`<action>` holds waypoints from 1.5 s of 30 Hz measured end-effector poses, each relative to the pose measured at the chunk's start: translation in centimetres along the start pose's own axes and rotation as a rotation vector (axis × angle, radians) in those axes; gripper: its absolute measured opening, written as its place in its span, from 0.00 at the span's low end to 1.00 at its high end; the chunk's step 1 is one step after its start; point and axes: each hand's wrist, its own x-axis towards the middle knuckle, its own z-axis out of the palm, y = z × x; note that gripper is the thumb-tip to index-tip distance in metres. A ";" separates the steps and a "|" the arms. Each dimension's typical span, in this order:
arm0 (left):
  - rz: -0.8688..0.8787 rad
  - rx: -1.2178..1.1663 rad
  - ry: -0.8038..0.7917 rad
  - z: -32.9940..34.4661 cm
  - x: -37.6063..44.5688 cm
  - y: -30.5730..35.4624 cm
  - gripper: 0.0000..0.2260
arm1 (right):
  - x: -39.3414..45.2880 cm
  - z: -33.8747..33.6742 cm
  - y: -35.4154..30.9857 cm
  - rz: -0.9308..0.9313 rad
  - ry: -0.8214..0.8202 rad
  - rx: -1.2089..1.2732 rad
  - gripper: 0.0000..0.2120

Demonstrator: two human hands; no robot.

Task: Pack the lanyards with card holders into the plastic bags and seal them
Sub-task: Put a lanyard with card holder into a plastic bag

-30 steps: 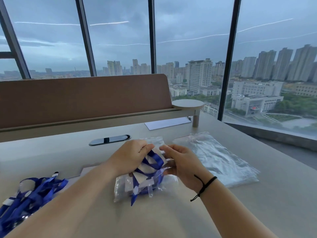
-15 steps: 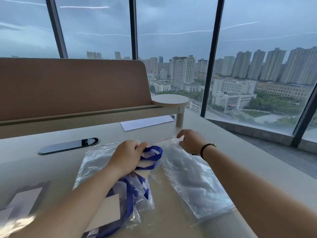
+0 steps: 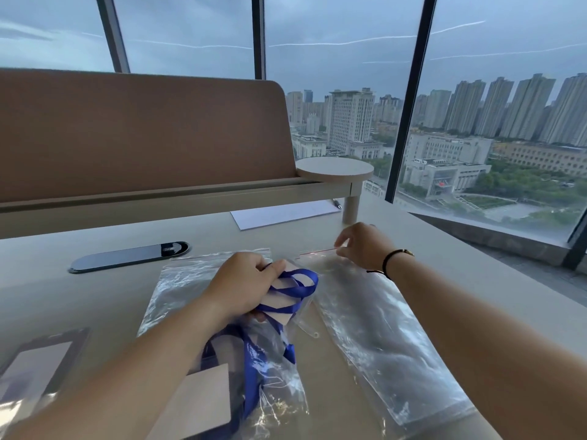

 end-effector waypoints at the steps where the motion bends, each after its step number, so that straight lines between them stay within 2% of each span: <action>1: 0.009 0.002 0.003 -0.1 -0.2 0.1 0.17 | -0.2 -0.1 -0.1 -0.011 0.021 -0.021 0.03; 5: 0.073 0.041 0.025 -0.7 -0.7 0.0 0.15 | -1.2 -0.4 -0.7 -0.028 0.092 -0.078 0.04; 10: 0.103 -0.007 0.047 -1.6 -1.9 -0.4 0.12 | -1.9 -1.4 -1.4 -0.061 0.098 -0.012 0.08; 13: 0.113 -0.021 0.071 -2.7 -3.0 -0.5 0.11 | -2.7 -2.3 -2.1 -0.110 0.098 0.015 0.07; 17: 0.123 -0.074 0.091 -4.8 -5.0 -0.6 0.10 | -4.1 -3.9 -3.9 -0.144 0.166 0.059 0.16; 22: 0.161 -0.080 0.166 -8.1 -8.7 -0.6 0.11 | -6.4 -6.8 -7.6 -0.153 0.206 0.148 0.06; 28: 0.164 -0.114 0.229 -12.4 -13.4 -1.4 0.12 | -11.1 -8.6 -14.9 -0.273 0.159 0.186 0.09; 31: 0.150 -0.130 0.285 -14.3 -16.3 -2.3 0.11 | -14.3 -7.5 -19.4 -0.363 0.116 0.180 0.09; 38: 0.191 0.079 0.368 -19.2 -22.3 -5.8 0.11 | -22.3 -1.5 -28.4 -0.582 -0.083 0.142 0.16; 42: 0.202 0.050 0.275 -21.9 -25.6 -8.0 0.10 | -25.9 2.3 -30.5 -0.608 -0.137 0.259 0.25; 45: 0.169 -0.063 0.176 -23.4 -27.3 -9.7 0.10 | -27.6 4.4 -31.0 -0.561 -0.122 0.374 0.25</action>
